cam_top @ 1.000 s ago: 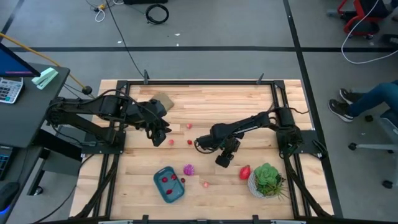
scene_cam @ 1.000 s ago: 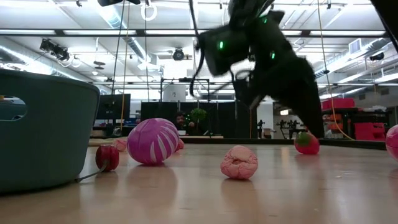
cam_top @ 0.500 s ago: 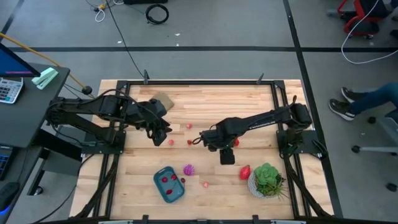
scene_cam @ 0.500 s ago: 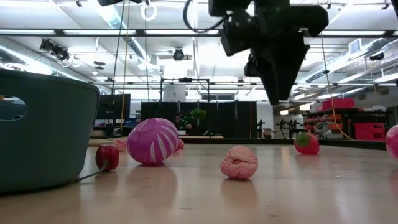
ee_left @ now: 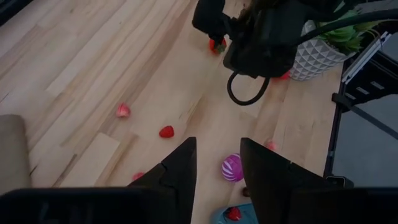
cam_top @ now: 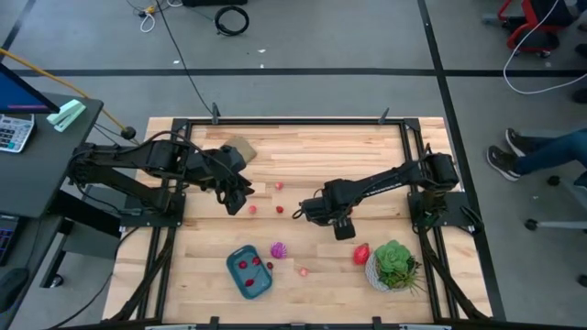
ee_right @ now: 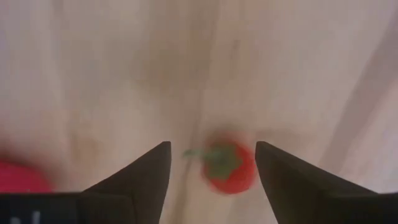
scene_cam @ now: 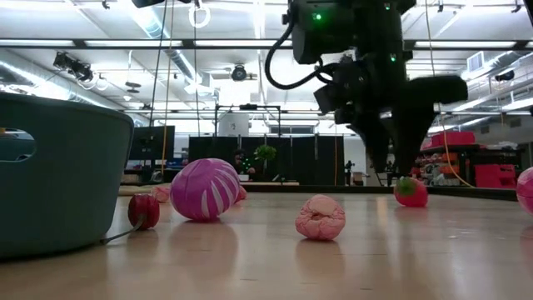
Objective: Pick and placing Produce into tupperware
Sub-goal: Put the red strawberry into the blue bin
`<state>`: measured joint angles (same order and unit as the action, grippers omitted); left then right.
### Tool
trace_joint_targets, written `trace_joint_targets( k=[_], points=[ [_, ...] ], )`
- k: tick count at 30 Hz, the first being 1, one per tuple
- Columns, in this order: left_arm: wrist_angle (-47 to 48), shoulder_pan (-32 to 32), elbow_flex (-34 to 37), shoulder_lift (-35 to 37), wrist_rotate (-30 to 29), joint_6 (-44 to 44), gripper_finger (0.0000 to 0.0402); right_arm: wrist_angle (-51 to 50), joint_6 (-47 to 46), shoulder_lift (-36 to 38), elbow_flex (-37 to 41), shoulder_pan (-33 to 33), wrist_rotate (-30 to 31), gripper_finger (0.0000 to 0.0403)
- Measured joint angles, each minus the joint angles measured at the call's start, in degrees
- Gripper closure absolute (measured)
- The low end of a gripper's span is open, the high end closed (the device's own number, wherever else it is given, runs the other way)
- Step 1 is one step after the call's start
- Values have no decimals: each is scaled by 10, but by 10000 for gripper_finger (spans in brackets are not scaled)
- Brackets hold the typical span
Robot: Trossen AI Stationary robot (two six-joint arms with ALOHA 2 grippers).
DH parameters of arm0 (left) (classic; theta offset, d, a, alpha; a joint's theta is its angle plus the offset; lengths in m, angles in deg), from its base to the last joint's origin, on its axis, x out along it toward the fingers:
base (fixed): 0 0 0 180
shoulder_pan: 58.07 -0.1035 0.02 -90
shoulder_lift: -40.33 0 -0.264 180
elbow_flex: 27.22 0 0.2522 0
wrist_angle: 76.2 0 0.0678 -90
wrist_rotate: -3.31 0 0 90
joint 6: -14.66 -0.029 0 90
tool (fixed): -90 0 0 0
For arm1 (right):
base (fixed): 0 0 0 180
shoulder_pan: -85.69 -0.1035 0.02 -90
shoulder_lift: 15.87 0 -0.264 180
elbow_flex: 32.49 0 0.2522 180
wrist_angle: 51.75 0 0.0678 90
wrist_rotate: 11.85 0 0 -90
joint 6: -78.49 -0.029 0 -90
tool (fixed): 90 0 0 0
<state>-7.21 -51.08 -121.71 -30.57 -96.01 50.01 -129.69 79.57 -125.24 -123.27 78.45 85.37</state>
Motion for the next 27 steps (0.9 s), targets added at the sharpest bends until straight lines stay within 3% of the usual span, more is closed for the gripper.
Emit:
trace_joint_targets(
  k=[14, 27],
  points=[
    [-8, 0, 0, 0, 0, 0, 274, 29, 27, 0, 65, 4, -11, 170],
    [-10, 0, 0, 0, -1, 0, 273, 45, 50, 0, 100, 15, 20, 248]
  ],
)
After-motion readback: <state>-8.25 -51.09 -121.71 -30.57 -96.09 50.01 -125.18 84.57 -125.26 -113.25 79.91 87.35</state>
